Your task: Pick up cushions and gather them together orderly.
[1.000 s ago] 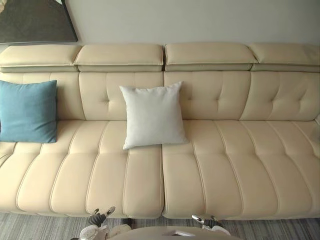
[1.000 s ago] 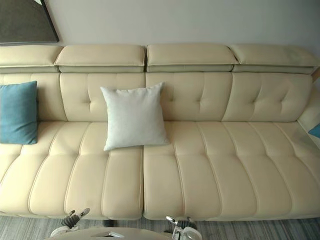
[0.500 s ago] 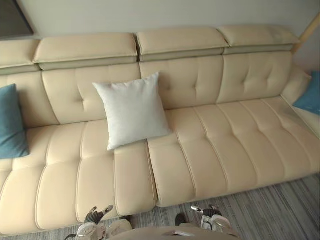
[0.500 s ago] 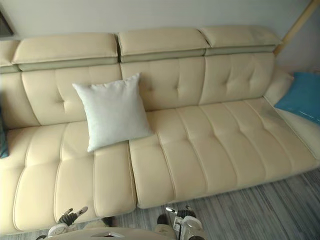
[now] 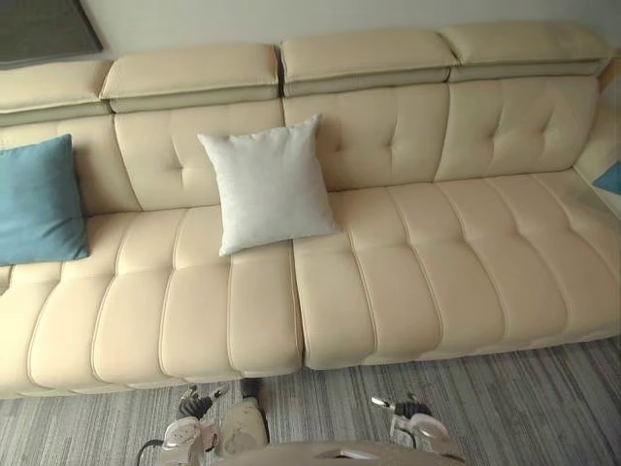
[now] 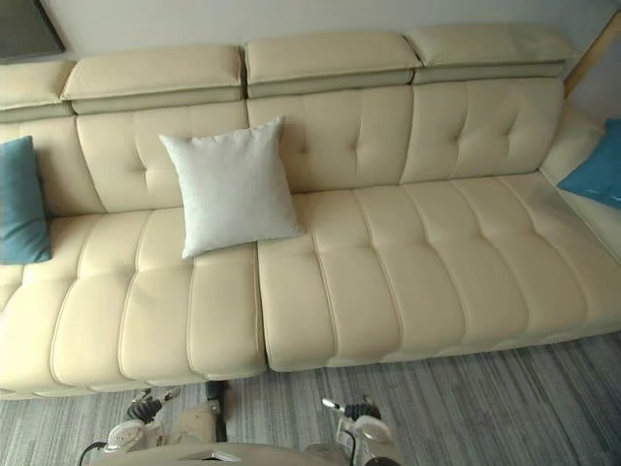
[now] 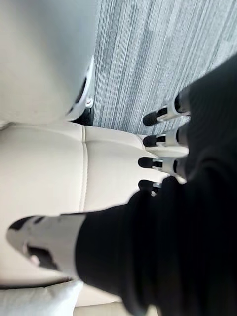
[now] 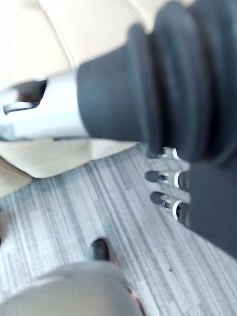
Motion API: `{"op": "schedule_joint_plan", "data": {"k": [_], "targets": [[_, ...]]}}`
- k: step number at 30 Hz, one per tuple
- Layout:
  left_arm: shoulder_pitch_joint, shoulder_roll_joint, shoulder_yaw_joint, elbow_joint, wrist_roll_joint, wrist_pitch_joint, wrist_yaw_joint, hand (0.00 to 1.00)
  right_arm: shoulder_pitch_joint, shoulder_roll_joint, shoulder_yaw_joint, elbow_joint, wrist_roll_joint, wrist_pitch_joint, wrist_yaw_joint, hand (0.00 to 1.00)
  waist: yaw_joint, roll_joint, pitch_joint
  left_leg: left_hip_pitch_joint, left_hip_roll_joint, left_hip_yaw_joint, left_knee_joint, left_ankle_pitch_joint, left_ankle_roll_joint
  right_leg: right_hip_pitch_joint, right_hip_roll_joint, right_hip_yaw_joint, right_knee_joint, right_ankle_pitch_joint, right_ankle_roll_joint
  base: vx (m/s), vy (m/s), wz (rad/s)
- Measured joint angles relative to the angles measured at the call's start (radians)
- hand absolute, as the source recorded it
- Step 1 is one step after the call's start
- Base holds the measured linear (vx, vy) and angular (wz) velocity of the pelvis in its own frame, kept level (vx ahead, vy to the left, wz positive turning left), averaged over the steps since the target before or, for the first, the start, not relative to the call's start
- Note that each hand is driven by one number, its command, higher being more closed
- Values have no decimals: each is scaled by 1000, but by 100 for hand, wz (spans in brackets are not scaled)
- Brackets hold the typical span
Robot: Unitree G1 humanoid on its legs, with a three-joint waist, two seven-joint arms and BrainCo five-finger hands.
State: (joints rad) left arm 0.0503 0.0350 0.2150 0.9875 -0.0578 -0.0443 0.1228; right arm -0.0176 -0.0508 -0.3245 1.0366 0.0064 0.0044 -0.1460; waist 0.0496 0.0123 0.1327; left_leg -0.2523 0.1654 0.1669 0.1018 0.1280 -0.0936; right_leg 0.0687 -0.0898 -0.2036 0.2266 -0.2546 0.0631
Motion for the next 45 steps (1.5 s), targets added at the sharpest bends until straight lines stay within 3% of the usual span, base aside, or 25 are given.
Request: {"op": "schedule_joint_plan", "data": {"k": [2,3,4,5,6,8,10,15,19,21,22,23,24,26,27,28,30,32,34,36,37,38,40,43,45], "targets": [[-7,-3,0,-2,1,1,-1,0,9,0,-14,-4,5,-1,-8,0,-11,-13,-1,-24,-29,-3,226,-95,20,-31,-39,10,9,19,15,-189,92,-22],[-3,-12,0,3,1,1,-2,0,26,2,-16,-6,5,0,-7,0,-22,-13,-1,-17,-35,-3,341,-209,25,-39,-52,20,8,33,29,-166,180,-9],[-3,-15,1,3,1,1,-3,0,30,4,-18,-6,5,0,-7,0,-23,-13,-1,-14,-35,-3,364,-233,23,-41,-54,24,8,35,32,-160,269,-27],[-2,-27,11,3,4,2,-7,0,49,14,-42,-19,12,0,-7,0,-24,-7,-3,19,-25,-8,422,-342,14,-54,-55,50,7,51,54,-110,261,-35],[-2,-29,17,4,4,3,-10,0,50,14,-43,-27,12,0,-7,0,-24,7,-6,26,-30,-16,405,-368,23,-57,-49,65,6,58,65,-91,261,-43],[10,-2,19,2,4,3,-22,0,56,57,-48,-26,8,2,6,0,-35,-49,-23,46,-83,20,306,-332,44,-81,-70,119,-38,92,53,-87,210,-26],[16,2,18,4,8,4,-23,0,61,68,-55,-21,7,2,7,0,-35,-62,-32,81,-103,49,222,-295,48,-96,-62,131,-66,142,38,-94,126,-33],[19,1,-11,25,55,9,-34,0,60,65,-73,-26,7,1,12,0,-56,-41,-46,120,-122,115,130,-266,47,-120,-46,196,-120,224,21,-80,71,-40],[11,0,-25,34,65,16,-43,0,53,62,-68,-37,7,1,12,0,-57,-47,-53,134,-104,181,123,-270,41,-168,-17,271,-120,239,5,-28,-12,-87],[-2,0,-50,45,70,20,-43,0,32,42,-35,-37,7,3,12,0,-56,-27,-43,135,-60,247,113,-273,36,-219,20,193,-133,313,-56,-10,-49,-128],[-2,1,-58,45,70,21,-43,0,26,40,-30,-37,6,3,12,0,-56,-22,-41,138,-46,266,107,-271,36,-224,21,134,-140,310,-98,-10,-81,-144],[-5,2,-67,45,71,22,-43,0,9,38,-30,-36,6,3,12,0,-54,-16,-34,148,-31,325,99,-260,32,-231,0,-25,-140,269,-169,30,-73,-136],[-9,2,-93,45,73,24,-43,0,5,24,-32,-31,4,3,12,0,-59,-2,-26,178,-14,391,88,-246,37,-226,-46,-197,-122,261,-170,58,-64,-133],[-8,4,-107,44,73,24,-44,0,-2,17,-32,-30,1,4,11,0,-56,10,-20,213,-5,447,88,-249,31,-216,-65,-280,-115,277,-149,97,-47,-119],[-13,5,-120,43,73,24,-44,0,-2,10,-32,-26,-5,4,11,0,-68,20,-20,223,-3,463,91,-256,19,-227,-52,-246,-115,292,-78,105,-82,-97],[-16,4,-125,42,73,24,-45,0,-2,3,-32,-19,-6,5,11,0,-70,24,-21,225,2,463,94,-262,11,-234,-45,-232,-111,291,-64,135,-123,-93],[-18,4,-138,43,73,23,-52,0,-10,-20,-31,3,-7,13,8,0,-61,44,-10,237,35,436,127,-298,-24,-266,-9,-170,-75,257,-73,111,-119,-103],[-20,9,-125,62,88,27,-56,0,-14,-17,-31,-2,-1,11,4,0,-61,52,4,232,123,421,297,-341,-53,-285,33,-116,-1,187,-80,113,-181,-110],[-24,6,-96,57,95,29,-55,0,-9,-17,-14,0,8,7,0,0,-57,56,13,210,206,363,540,-325,-17,-261,66,-59,73,133,-97,164,-161,-102],[-13,-1,-86,42,95,30,-46,0,3,-17,11,-21,7,0,-8,0,-55,69,13,162,248,248,768,-204,85,-234,101,21,142,78,-104,271,-85,-103],[-12,-6,-82,41,94,30,-41,0,13,-18,17,-36,7,3,-9,0,-53,66,16,129,245,193,830,-156,75,-223,107,57,148,64,-116,311,47,-125],[-12,-20,-79,40,92,30,-40,0,13,-19,17,-55,10,0,-10,0,-50,85,16,64,202,100,925,-265,39,-213,118,112,158,43,-128,288,118,-124],[-8,-24,-78,16,85,23,-41,0,20,-16,16,-66,19,4,-10,0,-44,81,20,-16,105,42,923,-381,42,-192,119,182,155,24,-124,273,99,-105],[6,-40,-57,-39,80,21,-42,0,45,-11,26,-88,27,12,-11,0,-18,79,22,-101,22,18,713,-419,44,-127,117,257,117,-4,-110,304,146,-79],[12,-48,-51,-54,80,20,-41,0,44,-7,5,-75,28,9,-16,0,-3,79,18,-102,-44,-51,378,-373,8,-103,112,317,101,-38,-81,381,249,-85]]}}
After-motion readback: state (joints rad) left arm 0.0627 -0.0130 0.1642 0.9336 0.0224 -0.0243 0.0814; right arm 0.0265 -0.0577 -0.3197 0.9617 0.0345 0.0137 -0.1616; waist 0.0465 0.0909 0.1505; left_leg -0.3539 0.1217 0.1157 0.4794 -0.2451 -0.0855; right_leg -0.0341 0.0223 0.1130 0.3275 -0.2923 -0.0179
